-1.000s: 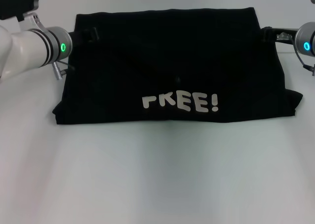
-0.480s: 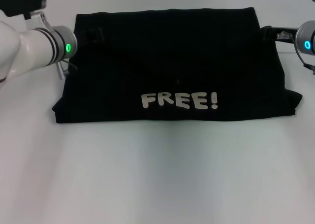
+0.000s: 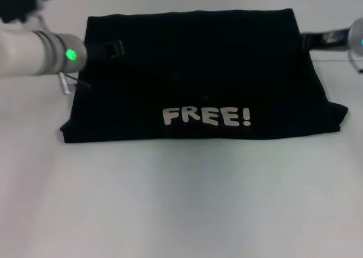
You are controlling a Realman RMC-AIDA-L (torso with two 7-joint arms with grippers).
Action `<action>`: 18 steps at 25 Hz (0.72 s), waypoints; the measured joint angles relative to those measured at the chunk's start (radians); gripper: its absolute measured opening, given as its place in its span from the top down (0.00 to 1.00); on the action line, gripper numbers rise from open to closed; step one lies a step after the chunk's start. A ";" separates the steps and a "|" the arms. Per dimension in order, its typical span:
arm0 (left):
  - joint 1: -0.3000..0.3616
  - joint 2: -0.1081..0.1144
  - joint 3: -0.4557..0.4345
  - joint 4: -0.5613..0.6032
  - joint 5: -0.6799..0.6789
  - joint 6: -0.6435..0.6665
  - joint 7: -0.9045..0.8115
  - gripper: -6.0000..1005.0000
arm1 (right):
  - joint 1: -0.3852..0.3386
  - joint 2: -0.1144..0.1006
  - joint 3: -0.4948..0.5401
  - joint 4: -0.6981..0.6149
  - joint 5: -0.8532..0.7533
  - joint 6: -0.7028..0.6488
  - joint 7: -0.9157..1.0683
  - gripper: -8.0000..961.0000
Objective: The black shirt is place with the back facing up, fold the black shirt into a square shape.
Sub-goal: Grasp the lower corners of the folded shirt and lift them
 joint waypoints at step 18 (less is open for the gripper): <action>0.285 0.060 -0.391 0.110 -0.140 0.614 0.315 0.24 | -0.115 -0.027 0.128 -0.226 0.164 -0.404 -0.095 0.21</action>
